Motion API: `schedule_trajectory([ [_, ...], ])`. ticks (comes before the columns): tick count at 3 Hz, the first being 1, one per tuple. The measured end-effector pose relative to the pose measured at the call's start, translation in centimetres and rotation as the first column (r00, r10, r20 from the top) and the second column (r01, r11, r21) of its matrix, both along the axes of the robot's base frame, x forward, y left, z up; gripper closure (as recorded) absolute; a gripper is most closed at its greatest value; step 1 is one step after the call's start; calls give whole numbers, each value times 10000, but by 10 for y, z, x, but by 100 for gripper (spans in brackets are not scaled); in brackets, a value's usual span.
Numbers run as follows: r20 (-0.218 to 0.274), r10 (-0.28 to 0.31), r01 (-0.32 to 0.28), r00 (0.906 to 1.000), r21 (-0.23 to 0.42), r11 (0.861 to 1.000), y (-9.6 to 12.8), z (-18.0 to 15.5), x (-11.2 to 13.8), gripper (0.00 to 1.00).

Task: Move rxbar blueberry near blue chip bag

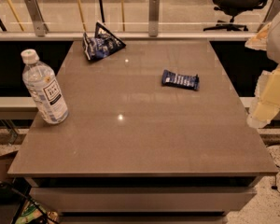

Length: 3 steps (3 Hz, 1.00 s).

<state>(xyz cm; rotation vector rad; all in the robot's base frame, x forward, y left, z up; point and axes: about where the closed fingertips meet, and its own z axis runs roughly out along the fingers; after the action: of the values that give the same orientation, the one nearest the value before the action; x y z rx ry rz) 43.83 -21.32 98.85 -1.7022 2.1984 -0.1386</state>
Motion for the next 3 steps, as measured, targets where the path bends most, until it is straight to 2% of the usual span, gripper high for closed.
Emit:
schedule_trajectory([
  [1, 8, 0, 0, 10000, 1, 10000, 0, 0, 0, 0],
  [2, 104, 90, -93, 9999, 294, 9995, -7, 5, 10, 0],
  [3, 445, 289, -326, 9986, 853, 9958, -17, 10, 28, 0],
])
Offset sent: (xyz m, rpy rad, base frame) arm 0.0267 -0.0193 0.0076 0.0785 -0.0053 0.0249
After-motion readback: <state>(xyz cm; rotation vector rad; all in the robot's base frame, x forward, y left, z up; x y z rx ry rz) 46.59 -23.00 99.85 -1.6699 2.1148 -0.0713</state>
